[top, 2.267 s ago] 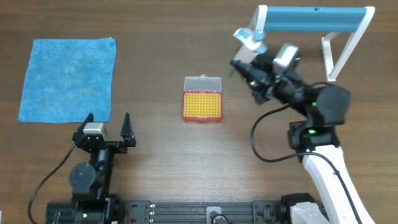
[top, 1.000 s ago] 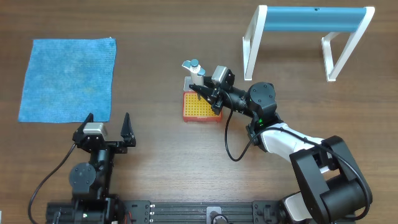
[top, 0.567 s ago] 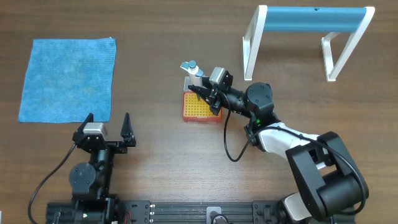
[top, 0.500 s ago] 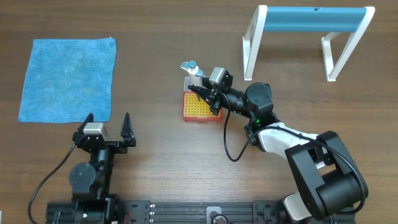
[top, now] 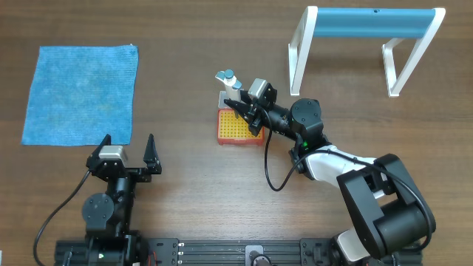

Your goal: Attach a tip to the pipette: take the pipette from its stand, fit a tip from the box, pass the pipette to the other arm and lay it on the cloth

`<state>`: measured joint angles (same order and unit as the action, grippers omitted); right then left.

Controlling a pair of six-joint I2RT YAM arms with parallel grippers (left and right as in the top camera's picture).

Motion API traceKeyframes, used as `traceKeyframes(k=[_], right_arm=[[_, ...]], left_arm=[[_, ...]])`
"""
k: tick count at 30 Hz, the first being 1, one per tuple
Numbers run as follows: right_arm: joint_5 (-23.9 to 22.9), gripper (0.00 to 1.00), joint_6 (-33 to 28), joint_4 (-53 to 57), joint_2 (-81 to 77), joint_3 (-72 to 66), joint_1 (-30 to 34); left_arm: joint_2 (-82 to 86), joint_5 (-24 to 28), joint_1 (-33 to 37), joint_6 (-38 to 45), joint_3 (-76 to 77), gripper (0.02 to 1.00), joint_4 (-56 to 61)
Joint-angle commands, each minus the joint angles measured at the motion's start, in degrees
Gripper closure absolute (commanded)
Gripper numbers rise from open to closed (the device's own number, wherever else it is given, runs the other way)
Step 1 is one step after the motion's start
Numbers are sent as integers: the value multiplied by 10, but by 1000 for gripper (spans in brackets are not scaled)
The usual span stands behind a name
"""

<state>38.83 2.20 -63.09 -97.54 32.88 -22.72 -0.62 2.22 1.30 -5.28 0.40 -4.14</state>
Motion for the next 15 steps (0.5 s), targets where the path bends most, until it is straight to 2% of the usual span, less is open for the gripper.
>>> traceKeyframes(k=[1,15], right_arm=[[-11,923,-10,-4,-10,6,-7],[-11,923,-8,0,-9,7,-3]], left_arm=[[4,11,-3,-3,-1,20,-4],[4,11,-3,-3,-1,20,-3]])
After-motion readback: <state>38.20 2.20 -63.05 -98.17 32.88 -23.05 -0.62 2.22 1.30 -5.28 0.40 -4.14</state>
